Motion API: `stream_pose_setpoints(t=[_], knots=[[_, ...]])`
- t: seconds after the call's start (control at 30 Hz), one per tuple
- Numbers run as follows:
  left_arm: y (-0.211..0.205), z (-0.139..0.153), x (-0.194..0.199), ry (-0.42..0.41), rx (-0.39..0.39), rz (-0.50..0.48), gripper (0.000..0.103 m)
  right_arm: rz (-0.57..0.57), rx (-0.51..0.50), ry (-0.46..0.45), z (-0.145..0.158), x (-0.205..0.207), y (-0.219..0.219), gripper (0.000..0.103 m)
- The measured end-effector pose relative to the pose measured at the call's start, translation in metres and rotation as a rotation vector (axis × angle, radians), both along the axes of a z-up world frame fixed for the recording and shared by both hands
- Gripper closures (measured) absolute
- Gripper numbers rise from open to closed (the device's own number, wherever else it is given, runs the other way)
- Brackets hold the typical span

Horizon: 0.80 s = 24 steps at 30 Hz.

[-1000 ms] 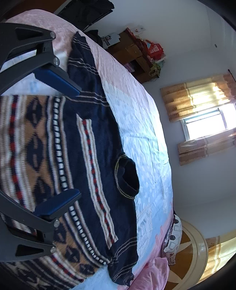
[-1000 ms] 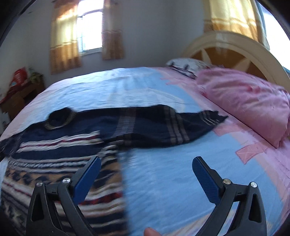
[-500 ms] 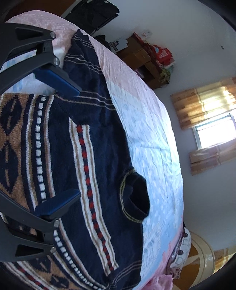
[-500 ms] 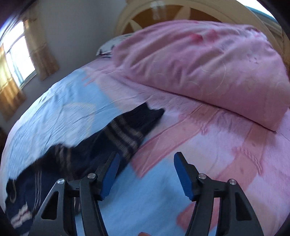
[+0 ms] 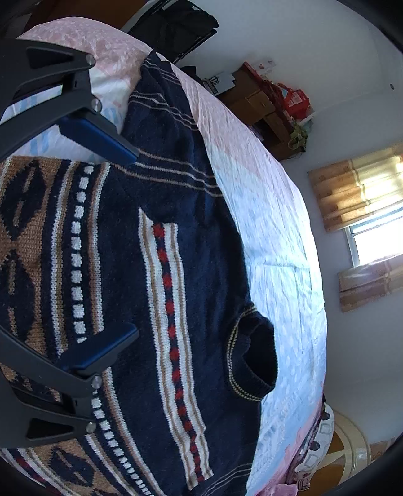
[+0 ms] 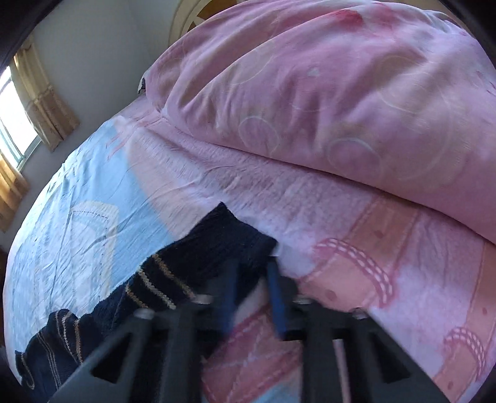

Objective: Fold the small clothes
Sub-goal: 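Move the right gripper to the sweater sleeve cuff and close on it, then fold the held sleeve across the sweater body with the right gripper, then release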

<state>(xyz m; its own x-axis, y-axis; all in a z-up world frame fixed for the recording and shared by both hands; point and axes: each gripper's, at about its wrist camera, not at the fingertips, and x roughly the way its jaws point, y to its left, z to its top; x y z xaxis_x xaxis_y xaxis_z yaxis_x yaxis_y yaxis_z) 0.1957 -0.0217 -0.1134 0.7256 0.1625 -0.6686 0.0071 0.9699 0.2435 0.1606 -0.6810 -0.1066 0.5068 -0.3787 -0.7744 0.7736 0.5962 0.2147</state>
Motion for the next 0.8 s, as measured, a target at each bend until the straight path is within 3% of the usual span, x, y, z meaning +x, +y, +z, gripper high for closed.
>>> stream_pose_setpoints(t=[0.13, 0.33, 0.57, 0.8], knots=[[0.004, 0.006, -0.005, -0.015, -0.030, -0.003, 0.000, 0.039, -0.066, -0.003, 0.013, 0.002, 0.016, 0.096], [0.007, 0.012, -0.016, -0.017, -0.062, -0.016, 0.000, 0.168, -0.231, -0.044, 0.056, 0.002, 0.077, 0.096], [0.014, 0.024, -0.029, -0.030, -0.125, -0.049, 0.000, 0.428, -0.378, -0.089, 0.097, 0.025, 0.195, 0.096], [0.021, 0.035, -0.035, -0.051, -0.160, -0.068, 0.000, 0.713, -0.414, -0.086, 0.092, 0.056, 0.329, 0.096]])
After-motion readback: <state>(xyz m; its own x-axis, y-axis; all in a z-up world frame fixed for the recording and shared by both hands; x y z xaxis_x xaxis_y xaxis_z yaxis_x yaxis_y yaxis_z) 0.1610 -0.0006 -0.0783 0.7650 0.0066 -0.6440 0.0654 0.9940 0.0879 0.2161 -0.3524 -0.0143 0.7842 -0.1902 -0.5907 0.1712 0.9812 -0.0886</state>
